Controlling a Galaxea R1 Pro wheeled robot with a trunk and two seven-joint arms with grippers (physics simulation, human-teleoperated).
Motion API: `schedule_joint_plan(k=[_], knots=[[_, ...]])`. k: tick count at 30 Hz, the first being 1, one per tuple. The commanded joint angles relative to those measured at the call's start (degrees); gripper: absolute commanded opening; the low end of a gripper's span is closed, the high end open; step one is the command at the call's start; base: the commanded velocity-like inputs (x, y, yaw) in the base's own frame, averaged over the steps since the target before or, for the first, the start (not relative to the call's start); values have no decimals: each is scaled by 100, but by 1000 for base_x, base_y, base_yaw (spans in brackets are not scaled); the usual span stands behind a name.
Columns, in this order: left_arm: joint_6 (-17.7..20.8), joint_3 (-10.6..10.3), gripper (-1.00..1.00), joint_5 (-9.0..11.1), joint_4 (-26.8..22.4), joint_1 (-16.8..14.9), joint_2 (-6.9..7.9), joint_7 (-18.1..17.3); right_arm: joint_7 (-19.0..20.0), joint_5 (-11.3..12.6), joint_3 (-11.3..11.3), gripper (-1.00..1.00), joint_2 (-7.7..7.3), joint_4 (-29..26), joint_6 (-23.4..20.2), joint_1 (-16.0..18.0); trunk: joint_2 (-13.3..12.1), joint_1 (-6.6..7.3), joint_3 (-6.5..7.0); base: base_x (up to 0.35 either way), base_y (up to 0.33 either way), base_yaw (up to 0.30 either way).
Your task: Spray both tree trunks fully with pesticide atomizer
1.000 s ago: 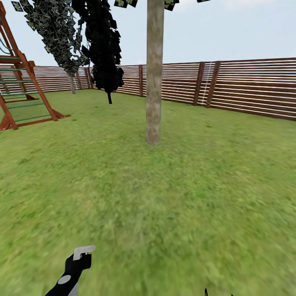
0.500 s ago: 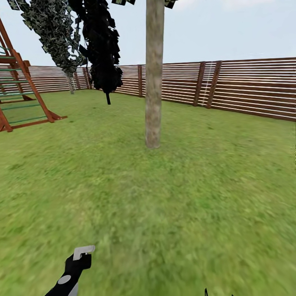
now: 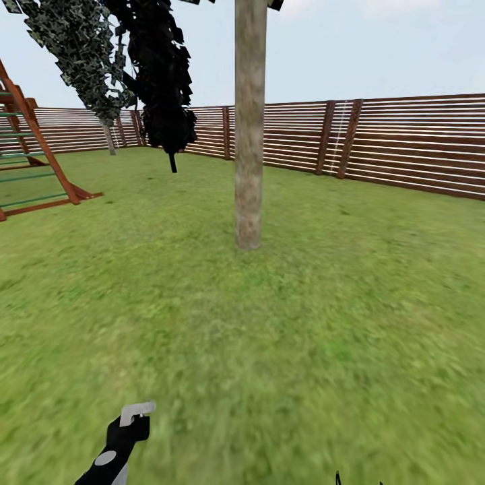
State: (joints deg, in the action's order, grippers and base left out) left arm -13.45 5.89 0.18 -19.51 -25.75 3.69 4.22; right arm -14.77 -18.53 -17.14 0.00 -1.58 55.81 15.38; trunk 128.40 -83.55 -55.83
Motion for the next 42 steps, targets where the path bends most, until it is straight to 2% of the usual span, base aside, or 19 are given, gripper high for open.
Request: schedule_joint_plan(k=[1, 9, 17, 42], knots=[[0, 0, -100, -1, -1, 0, 0, 0, 0, -1, 0, 100, 0, 0, 0, 0, 0, 0, 0, 337, 0, 0], [0, 0, -100, -1, -1, 0, 0, 0, 0, -2, 0, 100, 9, 0, 0, 0, 0, 0, 0, 337, 0, -3], [0, 0, -100, -1, -1, 0, 0, 0, 0, -1, 0, 100, 8, 2, 0, 0, 0, 0, 0, 337, 0, -160], [0, 0, -100, -5, -1, 0, 0, 0, 15, -6, 12, 100, 6, 5, 0, 0, 0, 0, 0, 337, 0, -1]])
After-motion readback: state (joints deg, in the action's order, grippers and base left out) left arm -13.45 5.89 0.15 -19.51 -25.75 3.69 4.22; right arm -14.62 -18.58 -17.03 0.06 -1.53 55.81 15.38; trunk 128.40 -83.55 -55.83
